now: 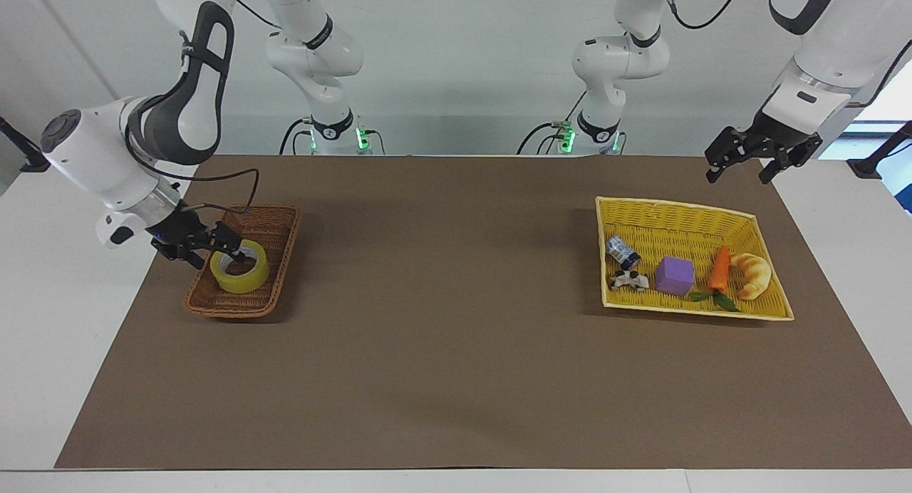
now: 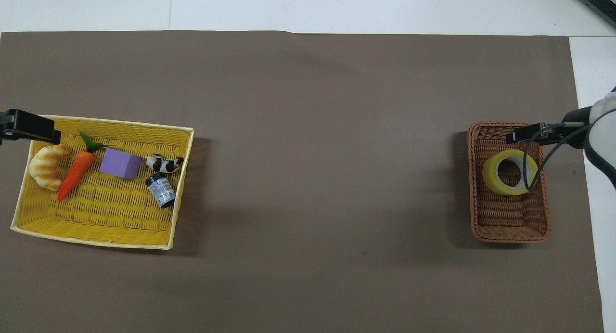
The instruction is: Move tape to another basket
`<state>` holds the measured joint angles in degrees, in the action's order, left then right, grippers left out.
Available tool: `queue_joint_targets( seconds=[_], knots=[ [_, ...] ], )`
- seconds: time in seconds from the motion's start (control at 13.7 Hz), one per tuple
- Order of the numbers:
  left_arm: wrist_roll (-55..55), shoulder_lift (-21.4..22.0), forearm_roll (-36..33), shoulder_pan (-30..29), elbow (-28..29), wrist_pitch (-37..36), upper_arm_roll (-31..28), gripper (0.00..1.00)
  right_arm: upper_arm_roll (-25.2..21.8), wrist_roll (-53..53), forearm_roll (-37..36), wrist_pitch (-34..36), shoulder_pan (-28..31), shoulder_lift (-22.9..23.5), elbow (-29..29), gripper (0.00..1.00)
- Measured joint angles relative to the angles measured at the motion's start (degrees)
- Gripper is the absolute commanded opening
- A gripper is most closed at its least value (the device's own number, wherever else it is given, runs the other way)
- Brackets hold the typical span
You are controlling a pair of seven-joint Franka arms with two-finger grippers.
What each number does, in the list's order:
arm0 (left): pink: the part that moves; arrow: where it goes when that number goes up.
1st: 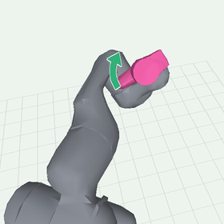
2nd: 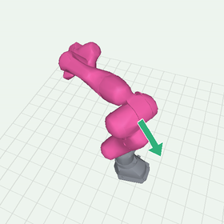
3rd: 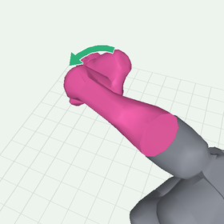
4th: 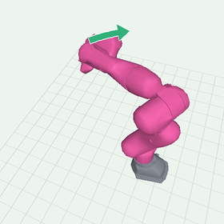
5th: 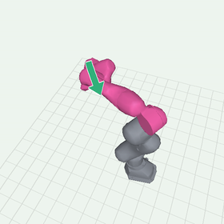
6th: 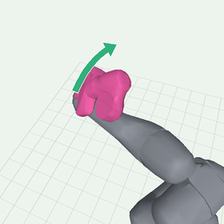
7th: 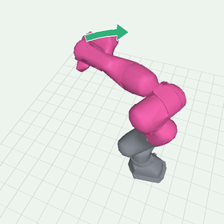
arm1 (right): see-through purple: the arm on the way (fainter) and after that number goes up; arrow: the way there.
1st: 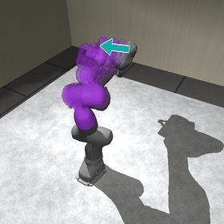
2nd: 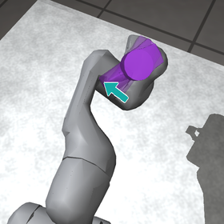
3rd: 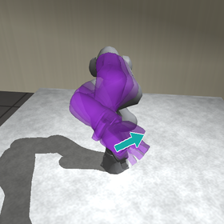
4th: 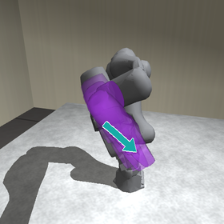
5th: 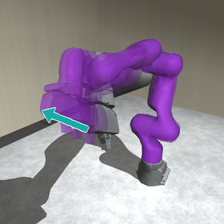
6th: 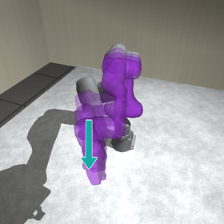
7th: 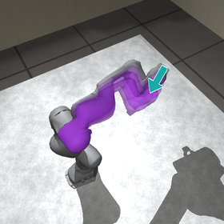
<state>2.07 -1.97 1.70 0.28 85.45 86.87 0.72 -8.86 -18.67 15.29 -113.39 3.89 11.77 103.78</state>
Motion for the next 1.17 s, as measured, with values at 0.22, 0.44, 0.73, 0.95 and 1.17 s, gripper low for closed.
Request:
queue_joint_targets(
  seconds=[0.22, 0.44, 0.73, 0.95, 1.17],
  knots=[
    [-0.51, 0.01, -0.21, 0.0, 0.18, -0.24, -0.04, 1.0, 0.09, 7.21, -4.0, 0.0, -4.71, -1.15, -0.52, 1.0],
    [-0.6, 0.1, -0.22, 0.0, 0.19, -0.65, 0.08, 1.0, 0.16, 14.93, -7.43, 0.16, -9.15, -3.02, -0.55, 1.0],
    [-0.82, 0.23, -0.2, 0.19, 0.19, -0.95, 0.92, 1.0, 0.18, 21.79, -8.91, 1.44, -12.42, -5.95, -0.92, 1.0],
    [-0.93, 0.24, -0.21, -0.16, 0.19, -0.97, 0.23, 1.0, -0.01, 23.73, -9.14, 9.04, -12.44, -9.24, -4.5, 1.0],
    [-0.93, 0.24, -0.21, -0.79, 0.19, -0.97, -0.04, 1.0, -0.01, 26.24, -11.39, 17.89, -12.44, -10.79, -10.79, 1.0]
  ],
)
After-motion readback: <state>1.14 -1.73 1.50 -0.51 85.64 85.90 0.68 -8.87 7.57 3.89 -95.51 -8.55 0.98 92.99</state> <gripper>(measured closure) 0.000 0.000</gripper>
